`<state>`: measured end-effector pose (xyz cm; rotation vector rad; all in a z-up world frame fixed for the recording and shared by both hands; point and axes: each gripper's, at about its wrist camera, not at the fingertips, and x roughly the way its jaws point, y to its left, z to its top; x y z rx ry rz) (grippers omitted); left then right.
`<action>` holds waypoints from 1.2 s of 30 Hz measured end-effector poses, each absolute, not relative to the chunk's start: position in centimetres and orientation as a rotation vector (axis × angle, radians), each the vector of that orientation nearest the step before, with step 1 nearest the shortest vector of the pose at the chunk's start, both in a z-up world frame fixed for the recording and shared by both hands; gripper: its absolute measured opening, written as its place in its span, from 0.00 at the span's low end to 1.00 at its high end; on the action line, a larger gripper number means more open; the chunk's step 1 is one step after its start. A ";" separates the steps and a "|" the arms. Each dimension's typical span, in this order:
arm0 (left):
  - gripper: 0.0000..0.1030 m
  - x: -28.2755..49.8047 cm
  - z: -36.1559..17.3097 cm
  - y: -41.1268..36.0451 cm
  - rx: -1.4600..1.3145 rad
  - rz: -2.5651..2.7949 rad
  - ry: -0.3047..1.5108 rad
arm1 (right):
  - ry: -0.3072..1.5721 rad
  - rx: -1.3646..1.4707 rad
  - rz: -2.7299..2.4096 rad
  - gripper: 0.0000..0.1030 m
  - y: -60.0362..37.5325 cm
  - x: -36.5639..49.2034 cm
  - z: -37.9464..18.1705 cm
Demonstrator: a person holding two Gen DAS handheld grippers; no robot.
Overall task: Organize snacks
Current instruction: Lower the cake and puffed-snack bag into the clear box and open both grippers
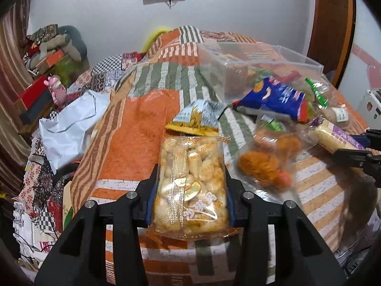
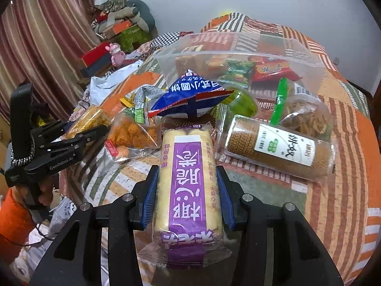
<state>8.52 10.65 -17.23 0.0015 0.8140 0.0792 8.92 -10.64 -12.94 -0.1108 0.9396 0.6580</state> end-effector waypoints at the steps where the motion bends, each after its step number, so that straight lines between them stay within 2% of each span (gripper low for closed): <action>1: 0.43 8.4 -16.9 10.6 -0.001 0.078 0.806 | 0.932 -0.109 0.655 0.41 -10.8 8.8 -12.7; 14: 0.43 9.3 -13.1 9.7 -0.022 0.065 0.734 | 0.830 -0.056 0.609 0.41 -13.2 9.3 -9.5; 36: 0.43 16.3 -7.5 6.1 -0.042 -0.029 0.637 | 0.650 -0.013 0.517 0.41 -15.8 14.7 -4.8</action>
